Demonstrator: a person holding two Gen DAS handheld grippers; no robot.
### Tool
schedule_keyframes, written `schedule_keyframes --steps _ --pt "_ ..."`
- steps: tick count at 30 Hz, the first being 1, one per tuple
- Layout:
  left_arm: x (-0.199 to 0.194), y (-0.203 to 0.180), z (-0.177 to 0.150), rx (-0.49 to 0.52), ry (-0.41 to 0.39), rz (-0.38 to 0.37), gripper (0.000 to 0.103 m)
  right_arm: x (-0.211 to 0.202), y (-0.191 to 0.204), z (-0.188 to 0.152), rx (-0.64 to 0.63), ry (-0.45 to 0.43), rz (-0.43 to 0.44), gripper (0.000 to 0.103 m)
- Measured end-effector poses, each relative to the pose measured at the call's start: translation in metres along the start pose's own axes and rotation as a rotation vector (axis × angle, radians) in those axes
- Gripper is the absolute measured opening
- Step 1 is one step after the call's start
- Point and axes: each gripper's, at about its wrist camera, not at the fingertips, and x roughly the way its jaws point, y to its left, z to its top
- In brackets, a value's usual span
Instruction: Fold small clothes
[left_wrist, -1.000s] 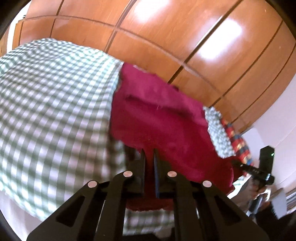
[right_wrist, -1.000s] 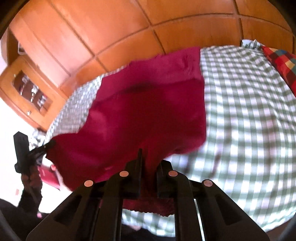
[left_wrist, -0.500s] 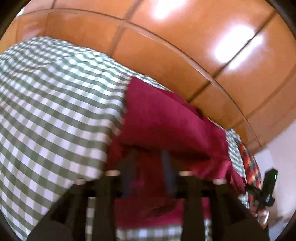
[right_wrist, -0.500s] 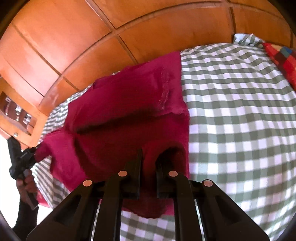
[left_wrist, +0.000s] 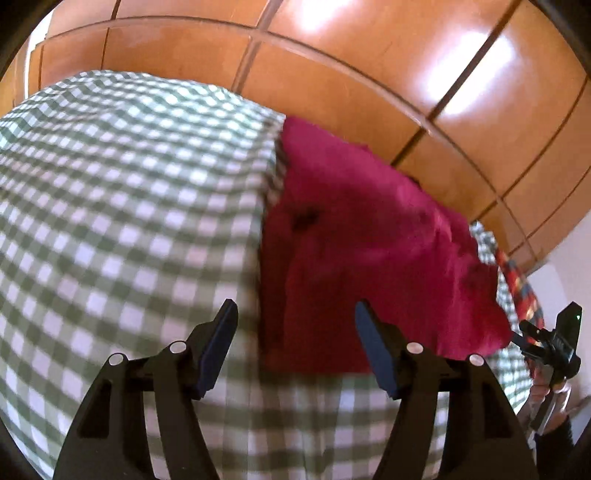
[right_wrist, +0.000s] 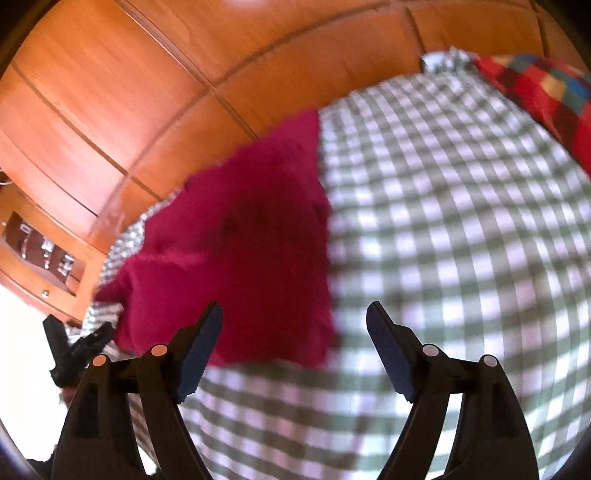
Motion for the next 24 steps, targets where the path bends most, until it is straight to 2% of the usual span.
schedule_keyframes --steps 4,6,7,8,9,11,15,24 --pt "0.002 0.001 -0.017 0.0 0.003 0.026 0.067 0.016 0.0 -0.011 -0.003 0.015 -0.016 0.078" --pt "0.006 -0.001 -0.016 0.016 0.009 0.056 0.062 0.025 0.004 -0.007 0.005 -0.002 -0.013 0.064" --pt "0.009 -0.004 -0.013 0.03 0.013 0.07 0.055 0.028 0.005 -0.005 0.01 -0.006 -0.013 0.058" --pt "0.013 -0.007 -0.009 0.04 0.022 0.068 0.038 0.032 0.007 -0.002 0.013 -0.009 -0.021 0.046" --pt "0.015 -0.01 -0.008 0.047 0.031 0.072 0.033 0.035 0.008 -0.001 0.01 -0.007 -0.031 0.032" --pt "0.021 -0.017 -0.004 0.078 0.042 0.089 0.014 0.045 0.015 0.0 -0.016 0.022 -0.053 0.027" --pt "0.019 -0.022 -0.004 0.096 0.045 0.1 0.01 0.038 0.023 -0.005 -0.053 0.018 -0.082 0.017" --pt "-0.027 -0.01 -0.034 0.046 0.062 0.002 0.009 -0.001 0.028 -0.032 -0.135 0.04 -0.089 0.016"
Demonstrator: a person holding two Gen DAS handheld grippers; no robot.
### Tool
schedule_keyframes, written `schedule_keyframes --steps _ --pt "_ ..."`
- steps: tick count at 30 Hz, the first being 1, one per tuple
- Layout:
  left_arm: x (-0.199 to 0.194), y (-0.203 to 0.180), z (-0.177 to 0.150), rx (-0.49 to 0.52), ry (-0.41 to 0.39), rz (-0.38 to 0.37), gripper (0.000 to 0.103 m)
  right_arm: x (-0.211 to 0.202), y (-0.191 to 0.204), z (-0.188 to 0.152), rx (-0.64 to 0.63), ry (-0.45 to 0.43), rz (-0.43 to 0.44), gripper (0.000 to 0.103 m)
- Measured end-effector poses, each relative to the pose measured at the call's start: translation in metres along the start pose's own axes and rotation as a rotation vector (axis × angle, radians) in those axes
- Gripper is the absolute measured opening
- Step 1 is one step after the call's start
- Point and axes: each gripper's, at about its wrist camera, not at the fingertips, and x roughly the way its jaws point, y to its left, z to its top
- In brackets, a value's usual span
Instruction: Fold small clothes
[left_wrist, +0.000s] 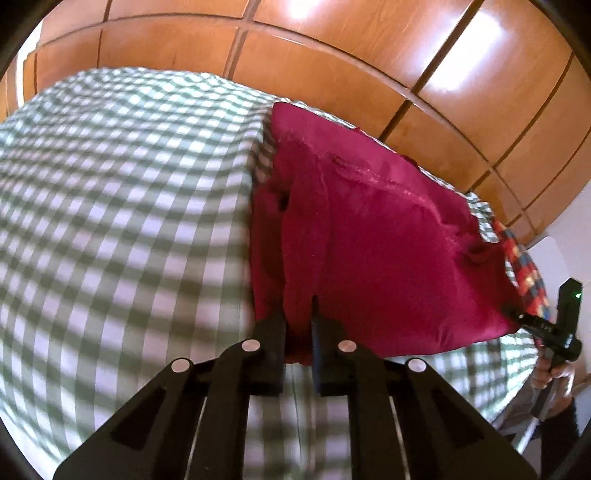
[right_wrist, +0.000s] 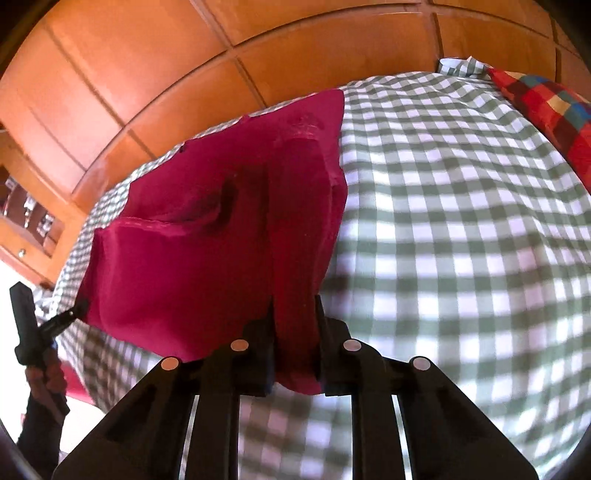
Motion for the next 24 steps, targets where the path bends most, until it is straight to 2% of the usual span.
schedule_keyframes --steps 6,10,11,12,13,14,15,18,22,23,24 --pt "-0.03 -0.006 -0.054 0.007 0.04 -0.037 0.01 -0.029 -0.004 -0.049 -0.043 0.073 -0.008 0.016" --pt "-0.037 -0.014 -0.071 0.067 0.044 0.007 0.017 -0.038 -0.004 -0.064 -0.06 0.091 -0.001 0.018" --pt "-0.037 -0.015 -0.069 0.076 0.042 0.015 0.027 -0.038 -0.004 -0.063 -0.058 0.087 -0.007 0.023" --pt "-0.037 -0.017 -0.068 0.08 0.034 0.021 0.042 -0.039 -0.006 -0.06 -0.047 0.078 -0.007 0.032" --pt "-0.038 -0.018 -0.061 0.088 0.006 0.036 0.046 -0.04 -0.009 -0.054 -0.029 0.055 -0.004 0.039" --pt "-0.039 -0.02 -0.056 0.101 -0.019 0.051 0.049 -0.042 -0.01 -0.049 -0.016 0.03 -0.014 0.053" --pt "-0.038 -0.021 -0.051 0.11 -0.028 0.056 0.049 -0.044 -0.01 -0.045 -0.009 0.006 -0.033 0.06" --pt "-0.034 -0.021 -0.032 0.12 -0.061 0.064 0.049 -0.041 -0.01 -0.026 -0.012 -0.043 -0.071 0.06" --pt "-0.019 -0.022 -0.01 0.168 -0.071 0.084 0.051 -0.021 -0.007 -0.007 -0.052 -0.051 -0.108 0.06" --pt "-0.016 -0.023 -0.006 0.177 -0.076 0.084 0.052 -0.016 -0.005 -0.004 -0.062 -0.047 -0.111 0.057" --pt "-0.013 -0.023 -0.001 0.181 -0.08 0.086 0.052 -0.01 -0.001 -0.001 -0.079 -0.041 -0.116 0.045"
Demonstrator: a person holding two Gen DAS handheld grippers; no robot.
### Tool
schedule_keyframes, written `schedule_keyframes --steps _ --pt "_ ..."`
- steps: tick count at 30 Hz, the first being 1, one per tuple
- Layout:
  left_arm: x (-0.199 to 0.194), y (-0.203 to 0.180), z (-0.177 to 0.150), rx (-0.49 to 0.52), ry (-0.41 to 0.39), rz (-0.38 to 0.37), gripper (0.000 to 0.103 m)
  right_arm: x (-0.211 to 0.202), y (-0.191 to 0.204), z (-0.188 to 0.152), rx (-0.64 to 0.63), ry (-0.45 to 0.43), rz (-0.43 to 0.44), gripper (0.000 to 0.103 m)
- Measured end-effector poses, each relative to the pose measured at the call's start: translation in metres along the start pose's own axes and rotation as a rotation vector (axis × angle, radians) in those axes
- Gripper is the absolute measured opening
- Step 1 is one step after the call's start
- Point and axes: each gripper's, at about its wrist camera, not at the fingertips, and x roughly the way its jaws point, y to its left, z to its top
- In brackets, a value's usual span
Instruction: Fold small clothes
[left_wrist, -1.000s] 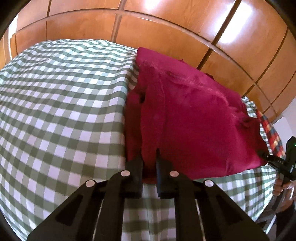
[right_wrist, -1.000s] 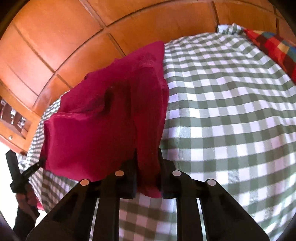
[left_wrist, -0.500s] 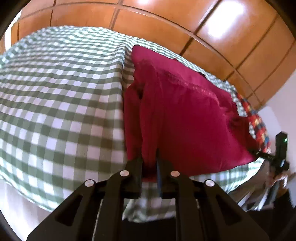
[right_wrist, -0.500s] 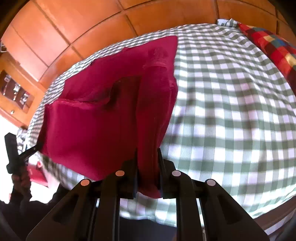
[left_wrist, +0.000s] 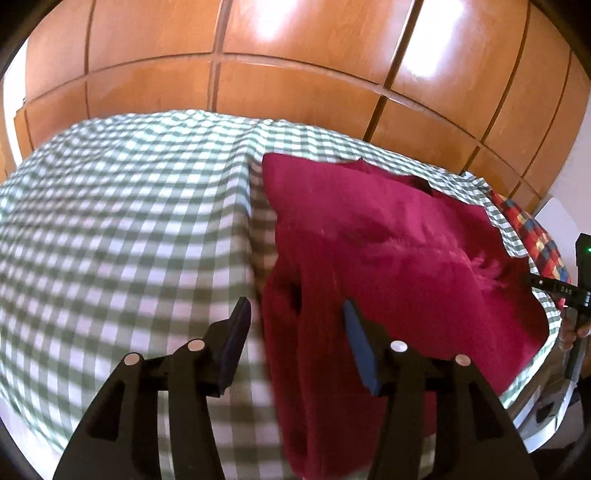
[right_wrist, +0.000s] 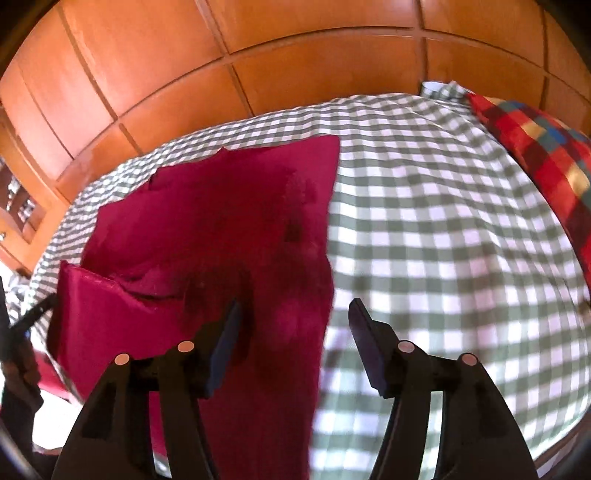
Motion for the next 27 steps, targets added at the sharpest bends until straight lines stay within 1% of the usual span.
schedule_keyframes --steps 1,3,4,6,8,9,10,11,12,13,14,15,18,21,24,26,27 --pt "0.002 0.001 0.005 0.0 -0.005 -0.004 0.052 0.003 0.002 0.002 -0.009 0.007 -0.001 0.04" --pt "0.004 0.002 0.01 -0.007 -0.014 -0.039 0.052 0.007 0.006 0.006 -0.028 0.012 -0.004 0.027" --pt "0.007 0.003 0.015 -0.017 -0.014 -0.063 0.052 0.007 0.008 0.006 -0.041 0.011 -0.002 0.024" --pt "0.012 0.004 0.019 -0.028 -0.018 -0.075 0.051 0.003 0.012 0.005 -0.053 0.007 -0.014 0.017" --pt "0.018 0.006 0.022 -0.038 -0.011 -0.106 0.051 0.002 0.011 0.006 -0.053 0.002 -0.014 0.015" --pt "0.022 0.008 0.024 -0.05 -0.006 -0.113 0.052 0.0 0.011 0.007 -0.051 -0.002 -0.011 0.013" --pt "0.027 0.01 0.025 -0.065 0.004 -0.125 0.051 -0.001 0.012 0.007 -0.052 -0.004 -0.012 0.013" --pt "0.03 0.011 0.026 -0.073 0.012 -0.143 0.048 -0.001 0.013 0.007 -0.054 -0.005 -0.015 0.013" --pt "0.032 0.012 0.026 -0.079 0.018 -0.162 0.029 -0.002 0.014 0.007 -0.06 -0.005 -0.021 0.013" --pt "0.033 0.011 0.026 -0.08 0.023 -0.185 0.016 -0.002 0.015 0.007 -0.065 -0.005 -0.025 0.013" --pt "0.032 0.01 0.026 -0.073 0.023 -0.187 0.01 -0.003 0.017 0.007 -0.071 -0.006 -0.028 0.011" --pt "0.029 0.009 0.025 -0.065 0.012 -0.187 0.007 -0.005 0.019 0.007 -0.077 -0.008 -0.027 0.01" --pt "0.012 0.006 0.024 -0.056 -0.036 -0.2 0.006 -0.02 0.026 0.009 -0.111 -0.03 -0.018 0.01" --pt "-0.013 0.006 0.029 -0.057 -0.092 -0.227 0.006 -0.046 0.031 0.014 -0.139 -0.081 -0.001 0.01" --pt "-0.032 0.004 0.045 -0.053 -0.154 -0.226 0.006 -0.065 0.031 0.03 -0.133 -0.144 0.019 0.01" --pt "-0.035 0.007 0.061 -0.068 -0.185 -0.225 0.006 -0.069 0.028 0.045 -0.111 -0.175 0.04 0.01" --pt "-0.033 0.008 0.071 -0.075 -0.202 -0.21 0.006 -0.069 0.027 0.053 -0.102 -0.19 0.043 0.01"
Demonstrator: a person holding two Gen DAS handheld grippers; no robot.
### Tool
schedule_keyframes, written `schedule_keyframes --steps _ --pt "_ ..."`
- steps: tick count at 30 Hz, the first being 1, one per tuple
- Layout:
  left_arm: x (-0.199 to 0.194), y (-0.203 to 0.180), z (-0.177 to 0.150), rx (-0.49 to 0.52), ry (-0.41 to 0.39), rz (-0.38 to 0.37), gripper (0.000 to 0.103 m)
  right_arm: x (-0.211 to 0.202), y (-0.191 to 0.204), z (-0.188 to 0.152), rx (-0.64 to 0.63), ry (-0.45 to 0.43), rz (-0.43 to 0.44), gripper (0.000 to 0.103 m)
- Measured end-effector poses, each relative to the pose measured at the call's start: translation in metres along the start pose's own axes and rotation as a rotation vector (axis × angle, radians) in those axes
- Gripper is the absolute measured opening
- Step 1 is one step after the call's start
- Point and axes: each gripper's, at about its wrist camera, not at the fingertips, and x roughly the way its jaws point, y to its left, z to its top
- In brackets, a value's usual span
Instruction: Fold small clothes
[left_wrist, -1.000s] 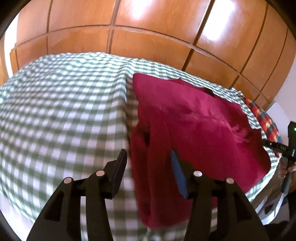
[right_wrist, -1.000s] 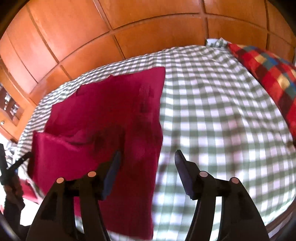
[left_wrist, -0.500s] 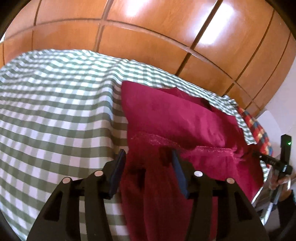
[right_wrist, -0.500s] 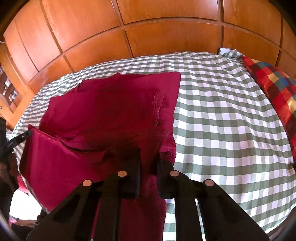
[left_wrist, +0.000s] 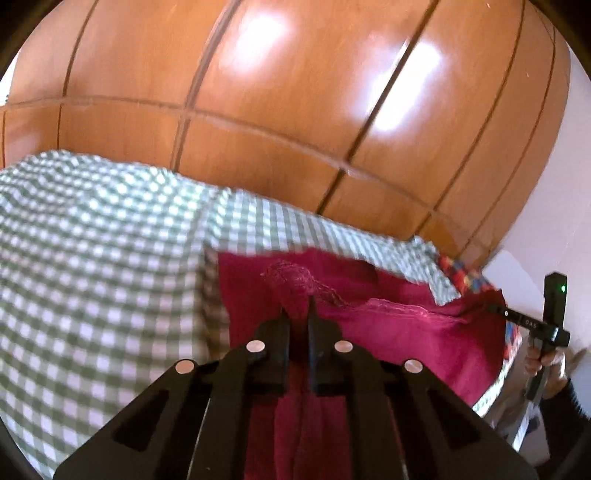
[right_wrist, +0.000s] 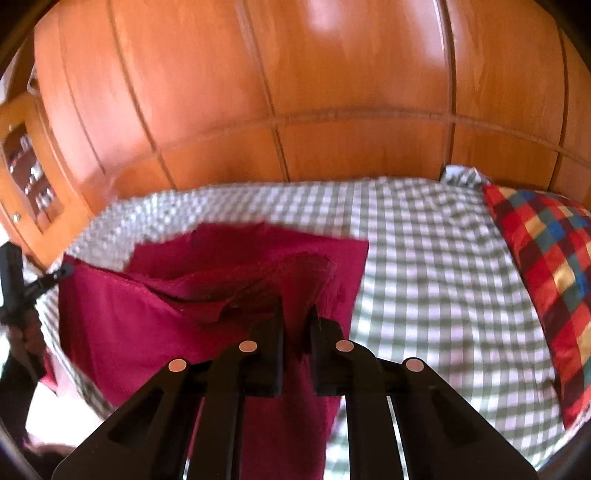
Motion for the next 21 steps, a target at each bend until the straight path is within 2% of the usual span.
schedule_keyframes --steps 5,10,16,19,20,21 --pt "0.037 0.004 0.039 -0.014 -0.01 0.066 0.006 0.039 -0.016 0.04 0.055 -0.029 -0.032 0.01" --pt "0.094 0.01 0.06 -0.006 0.054 0.159 0.006 0.095 -0.033 0.06 0.131 0.023 -0.071 0.01" --pt "0.157 0.03 0.047 -0.056 0.186 0.274 0.006 0.163 -0.052 0.051 0.186 0.141 -0.143 0.01" --pt "0.179 0.037 0.035 -0.057 0.256 0.333 0.009 0.181 -0.057 0.043 0.198 0.179 -0.151 0.01" --pt "0.182 0.036 0.033 -0.041 0.265 0.355 0.012 0.181 -0.057 0.042 0.196 0.178 -0.149 0.011" --pt "0.182 0.034 0.033 -0.03 0.268 0.368 0.013 0.179 -0.057 0.042 0.195 0.176 -0.141 0.02"
